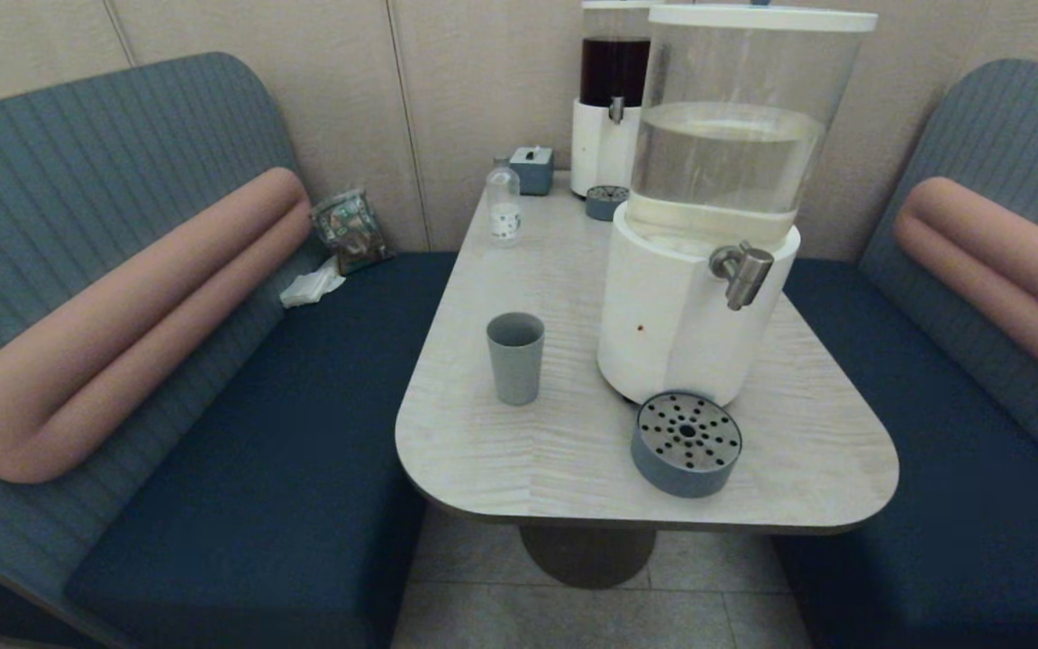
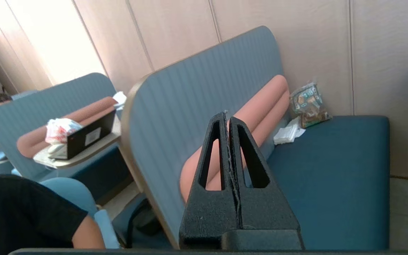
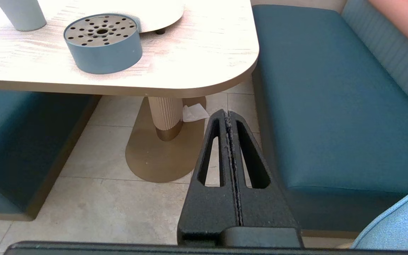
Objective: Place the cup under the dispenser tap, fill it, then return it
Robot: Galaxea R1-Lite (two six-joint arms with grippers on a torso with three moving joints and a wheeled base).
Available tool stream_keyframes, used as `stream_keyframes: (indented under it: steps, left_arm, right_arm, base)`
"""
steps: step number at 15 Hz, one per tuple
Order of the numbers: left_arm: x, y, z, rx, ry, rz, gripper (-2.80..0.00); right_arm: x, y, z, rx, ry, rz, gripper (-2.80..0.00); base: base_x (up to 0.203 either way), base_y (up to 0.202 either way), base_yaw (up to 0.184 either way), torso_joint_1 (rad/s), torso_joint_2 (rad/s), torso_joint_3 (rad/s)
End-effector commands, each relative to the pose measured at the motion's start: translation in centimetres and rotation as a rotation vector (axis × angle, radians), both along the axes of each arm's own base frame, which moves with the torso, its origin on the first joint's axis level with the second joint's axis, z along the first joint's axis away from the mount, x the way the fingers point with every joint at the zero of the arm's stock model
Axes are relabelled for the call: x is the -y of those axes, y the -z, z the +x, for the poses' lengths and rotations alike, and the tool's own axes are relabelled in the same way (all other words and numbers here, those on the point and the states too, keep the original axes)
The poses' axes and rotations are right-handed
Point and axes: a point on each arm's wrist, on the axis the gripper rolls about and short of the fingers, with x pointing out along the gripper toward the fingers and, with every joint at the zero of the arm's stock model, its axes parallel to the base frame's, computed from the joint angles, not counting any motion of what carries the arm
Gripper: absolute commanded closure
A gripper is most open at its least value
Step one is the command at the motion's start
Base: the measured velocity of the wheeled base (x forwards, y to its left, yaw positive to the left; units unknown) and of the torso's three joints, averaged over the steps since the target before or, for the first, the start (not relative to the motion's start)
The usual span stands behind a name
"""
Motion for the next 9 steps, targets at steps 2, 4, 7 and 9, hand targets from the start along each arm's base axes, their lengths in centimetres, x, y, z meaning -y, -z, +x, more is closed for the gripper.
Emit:
stream_keyframes:
  steps: [2, 4, 7, 9]
  left_arm:
    - [0.3, 1.9, -2.6, 0.071, 0.023, 0.014, 0.00]
    - [0.4, 3.9, -2.7, -0.038, 0.108, 0.027, 0.00]
    - [0.5, 6.2, -2.3, -0.093, 0.228, -0.096, 0.00]
    - [0.5, 8.2, -1.9, -0.123, 0.276, -0.129, 0.00]
  right_arm:
    - [0.0, 0.0, 0.0, 0.000, 0.000, 0.000, 0.00]
    - [0.0, 0.0, 0.0, 0.000, 0.000, 0.000, 0.00]
    - [0.0, 0.0, 0.0, 0.000, 0.000, 0.000, 0.00]
    - [0.0, 0.0, 0.0, 0.000, 0.000, 0.000, 0.00]
  base:
    - [0.000, 0.000, 0.000, 0.000, 0.00, 0.000]
    - [0.000, 0.000, 0.000, 0.000, 0.00, 0.000]
    - [0.000, 0.000, 0.000, 0.000, 0.00, 0.000]
    - [0.000, 0.000, 0.000, 0.000, 0.00, 0.000]
